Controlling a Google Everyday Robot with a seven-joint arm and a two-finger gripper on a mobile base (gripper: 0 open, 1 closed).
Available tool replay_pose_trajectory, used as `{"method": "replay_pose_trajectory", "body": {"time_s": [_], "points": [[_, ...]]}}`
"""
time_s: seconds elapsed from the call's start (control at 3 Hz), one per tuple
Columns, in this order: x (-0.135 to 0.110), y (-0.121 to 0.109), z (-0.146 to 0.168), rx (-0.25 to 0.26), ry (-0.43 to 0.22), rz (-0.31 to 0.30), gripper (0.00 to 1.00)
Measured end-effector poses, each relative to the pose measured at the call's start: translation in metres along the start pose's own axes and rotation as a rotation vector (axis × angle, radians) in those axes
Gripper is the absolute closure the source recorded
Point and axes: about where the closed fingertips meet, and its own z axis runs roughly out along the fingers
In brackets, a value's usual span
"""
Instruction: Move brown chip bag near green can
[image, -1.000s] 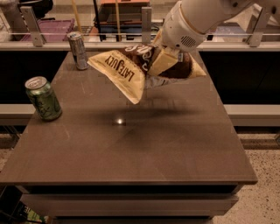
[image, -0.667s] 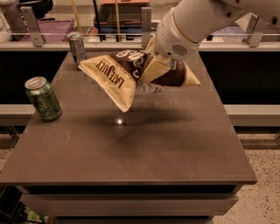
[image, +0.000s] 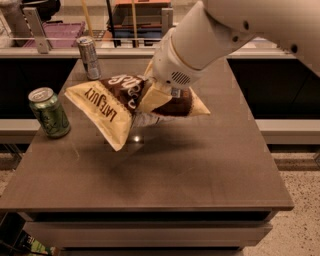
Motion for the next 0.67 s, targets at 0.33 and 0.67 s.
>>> {"method": "replay_pose_trajectory", "body": {"time_s": [0.33, 0.67], "points": [[-0.013, 0.025, 0.016, -0.027, -0.007, -0.019, 1.00], [-0.026, 0.048, 0.028, -0.042, -0.011, -0.049, 1.00]]}}
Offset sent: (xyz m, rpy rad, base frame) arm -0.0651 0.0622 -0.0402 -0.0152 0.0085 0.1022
